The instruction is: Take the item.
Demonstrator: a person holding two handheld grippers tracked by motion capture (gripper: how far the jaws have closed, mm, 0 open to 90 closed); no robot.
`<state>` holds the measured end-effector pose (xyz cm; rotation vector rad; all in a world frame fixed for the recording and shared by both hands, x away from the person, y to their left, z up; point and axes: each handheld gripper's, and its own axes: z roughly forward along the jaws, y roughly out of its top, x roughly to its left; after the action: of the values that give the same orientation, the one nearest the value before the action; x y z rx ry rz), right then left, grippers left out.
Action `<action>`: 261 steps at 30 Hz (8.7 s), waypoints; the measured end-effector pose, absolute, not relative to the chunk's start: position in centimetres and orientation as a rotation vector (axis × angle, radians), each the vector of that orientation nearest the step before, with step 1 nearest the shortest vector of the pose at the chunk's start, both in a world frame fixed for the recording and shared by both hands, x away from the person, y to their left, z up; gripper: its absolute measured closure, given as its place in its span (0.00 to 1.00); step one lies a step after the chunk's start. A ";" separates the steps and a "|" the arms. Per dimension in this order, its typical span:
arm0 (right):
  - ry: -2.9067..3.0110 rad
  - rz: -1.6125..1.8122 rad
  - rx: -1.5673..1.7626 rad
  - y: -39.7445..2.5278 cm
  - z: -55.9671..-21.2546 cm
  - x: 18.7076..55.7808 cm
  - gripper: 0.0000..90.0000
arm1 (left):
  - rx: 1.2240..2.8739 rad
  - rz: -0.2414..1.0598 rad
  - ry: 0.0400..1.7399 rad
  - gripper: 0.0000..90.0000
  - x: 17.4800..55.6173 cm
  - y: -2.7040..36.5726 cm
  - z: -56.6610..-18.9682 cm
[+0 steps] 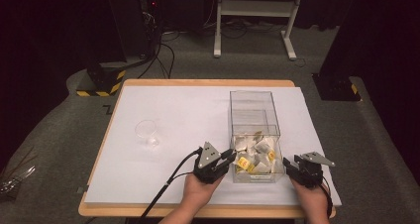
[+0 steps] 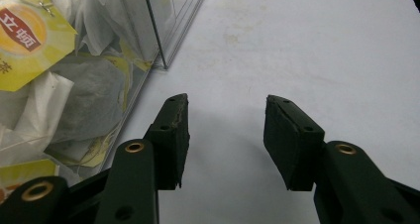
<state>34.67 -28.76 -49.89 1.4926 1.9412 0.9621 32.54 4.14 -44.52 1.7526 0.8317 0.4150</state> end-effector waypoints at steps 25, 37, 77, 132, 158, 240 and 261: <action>1.945 0.956 1.489 -28.7 -49.9 34.7 0.59 | 1.753 0.430 0.759 0.99 33.4 3.6 -42.3; 1.945 0.959 1.492 -28.7 -49.9 34.7 0.59 | 1.670 0.464 0.695 0.99 33.5 3.1 -39.3; 1.944 0.962 1.483 -28.7 -49.9 34.6 0.58 | 1.580 0.482 0.669 0.99 34.3 2.7 -36.2; 1.884 1.365 1.179 -23.5 -41.7 29.5 0.56 | 1.529 0.515 0.630 0.99 35.1 1.3 -32.2; 2.010 1.351 1.026 -17.2 -41.8 31.1 0.94 | 1.470 0.492 0.600 1.00 33.9 0.7 -30.8; 1.799 1.175 1.234 -27.4 -43.1 30.7 0.78 | 1.299 0.869 0.912 1.00 35.0 21.1 -31.1; 1.803 1.134 1.268 -28.2 -45.0 31.1 0.78 | 1.313 0.924 0.985 1.00 37.3 24.3 -32.7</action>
<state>31.09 -28.19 -45.00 1.2681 1.8035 1.1344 37.29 24.29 -32.67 1.3131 0.9852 0.9244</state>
